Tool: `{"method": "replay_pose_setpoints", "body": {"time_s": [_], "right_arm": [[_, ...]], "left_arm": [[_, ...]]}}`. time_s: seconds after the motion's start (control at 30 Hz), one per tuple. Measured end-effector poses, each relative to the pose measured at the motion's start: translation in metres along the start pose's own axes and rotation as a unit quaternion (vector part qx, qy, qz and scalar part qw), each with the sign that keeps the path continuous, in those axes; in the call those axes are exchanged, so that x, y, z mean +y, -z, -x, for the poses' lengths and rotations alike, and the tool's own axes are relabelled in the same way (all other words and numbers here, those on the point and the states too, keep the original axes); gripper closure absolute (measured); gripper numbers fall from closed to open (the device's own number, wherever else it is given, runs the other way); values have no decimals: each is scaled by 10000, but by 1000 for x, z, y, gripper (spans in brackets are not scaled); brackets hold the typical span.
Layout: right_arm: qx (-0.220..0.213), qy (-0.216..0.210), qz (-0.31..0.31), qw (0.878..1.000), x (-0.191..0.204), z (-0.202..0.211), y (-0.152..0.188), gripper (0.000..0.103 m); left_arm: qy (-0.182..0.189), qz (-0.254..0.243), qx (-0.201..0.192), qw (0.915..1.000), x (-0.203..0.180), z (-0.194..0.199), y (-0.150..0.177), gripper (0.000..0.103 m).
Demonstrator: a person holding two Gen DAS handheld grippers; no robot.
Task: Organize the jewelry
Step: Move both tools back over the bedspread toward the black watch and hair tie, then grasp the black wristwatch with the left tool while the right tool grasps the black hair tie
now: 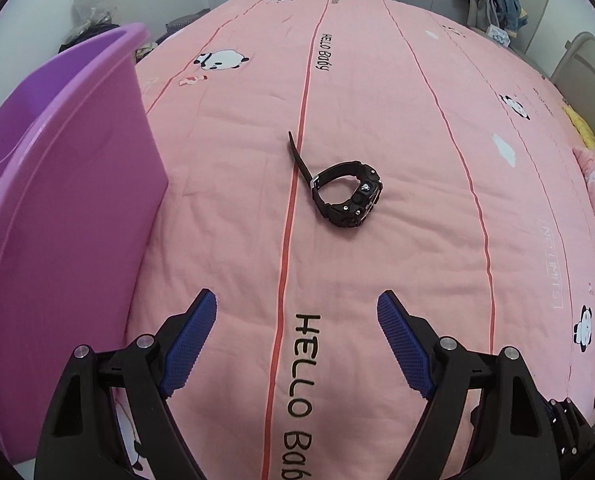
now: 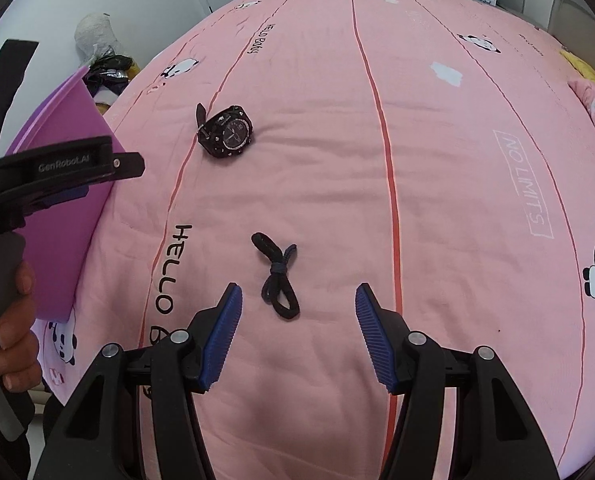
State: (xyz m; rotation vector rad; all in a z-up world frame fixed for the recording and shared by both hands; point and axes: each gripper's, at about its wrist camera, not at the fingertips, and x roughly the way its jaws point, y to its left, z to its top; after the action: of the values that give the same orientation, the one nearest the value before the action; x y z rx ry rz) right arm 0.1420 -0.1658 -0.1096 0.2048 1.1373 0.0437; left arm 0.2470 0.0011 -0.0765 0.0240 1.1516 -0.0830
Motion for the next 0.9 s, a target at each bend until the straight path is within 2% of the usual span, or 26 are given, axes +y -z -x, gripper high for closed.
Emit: {"method": "replay_pose_setpoints", "body": {"time_s": [0.4,0.9], "right_arm": [[278,-102,-35,9996,1,-56,-9,46],[260,87,212,9994,4,-88,-6,46]], "left_arm": [[-74,-137,259,9995,-13,-70,-21,22],[-198,-117,261,9994,-26,-111,-45,22]]}}
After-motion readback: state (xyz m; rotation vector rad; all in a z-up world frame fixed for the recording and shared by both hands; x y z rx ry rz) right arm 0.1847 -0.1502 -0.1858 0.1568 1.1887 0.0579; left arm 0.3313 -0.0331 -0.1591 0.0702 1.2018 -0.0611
